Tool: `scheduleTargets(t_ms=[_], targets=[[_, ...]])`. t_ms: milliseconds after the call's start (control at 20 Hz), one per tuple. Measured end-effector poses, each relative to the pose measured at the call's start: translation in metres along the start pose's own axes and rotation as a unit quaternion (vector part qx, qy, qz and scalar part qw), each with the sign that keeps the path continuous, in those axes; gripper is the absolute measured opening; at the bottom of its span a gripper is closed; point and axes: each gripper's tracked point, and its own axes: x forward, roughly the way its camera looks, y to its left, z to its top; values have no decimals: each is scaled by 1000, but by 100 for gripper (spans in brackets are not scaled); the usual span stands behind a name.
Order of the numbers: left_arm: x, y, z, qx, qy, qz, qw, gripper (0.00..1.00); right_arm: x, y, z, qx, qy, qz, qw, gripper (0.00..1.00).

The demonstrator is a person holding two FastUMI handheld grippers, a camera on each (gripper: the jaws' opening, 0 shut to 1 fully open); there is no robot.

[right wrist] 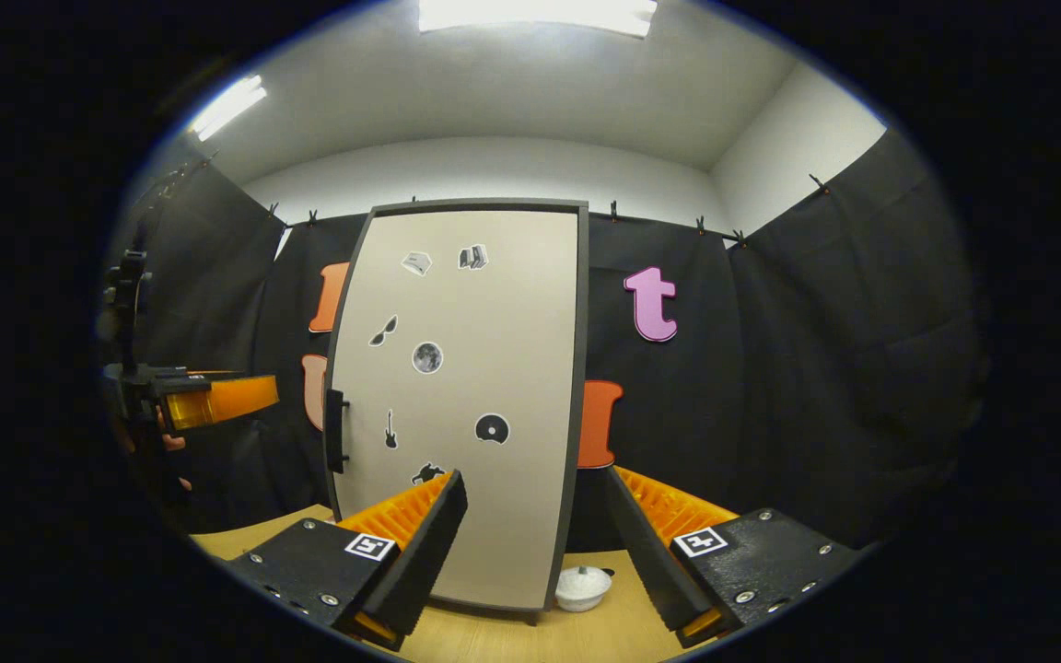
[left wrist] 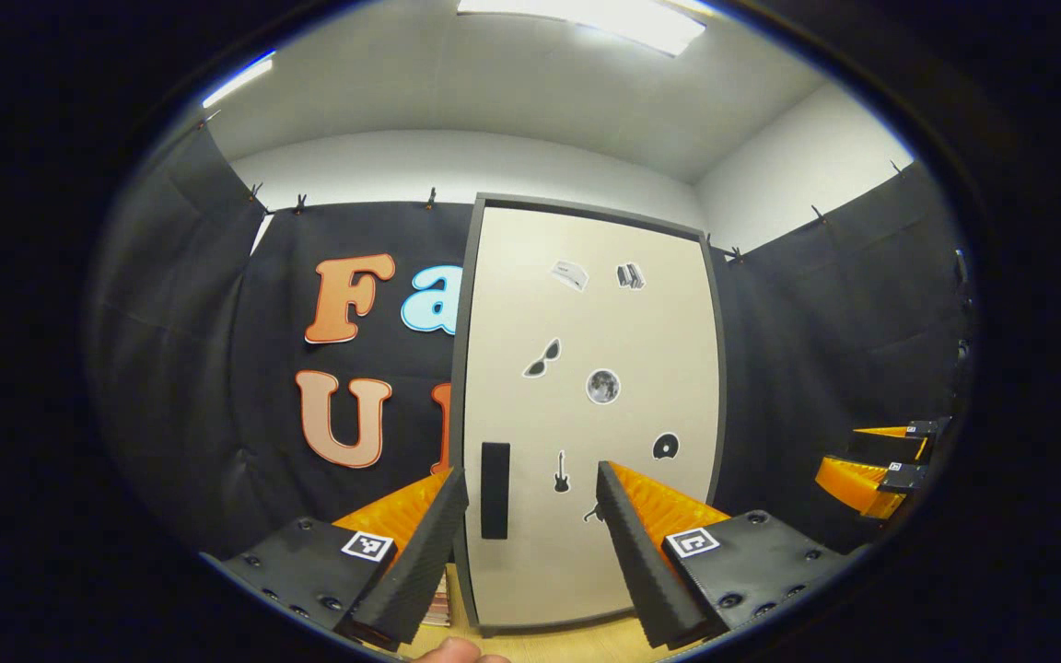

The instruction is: Open the cabinet door with the right hand, grasp the bottle in the cabinet with the left hand and place it on the coaster, then close the cabinet door with the right hand.

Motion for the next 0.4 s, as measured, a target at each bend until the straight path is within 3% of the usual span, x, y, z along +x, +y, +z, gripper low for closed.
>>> scheduleTargets(t_ms=[400], targets=[[-6, 32, 32, 10, -27, 14, 999, 92, 5, 27, 20, -8, -19, 23, 1000, 94]])
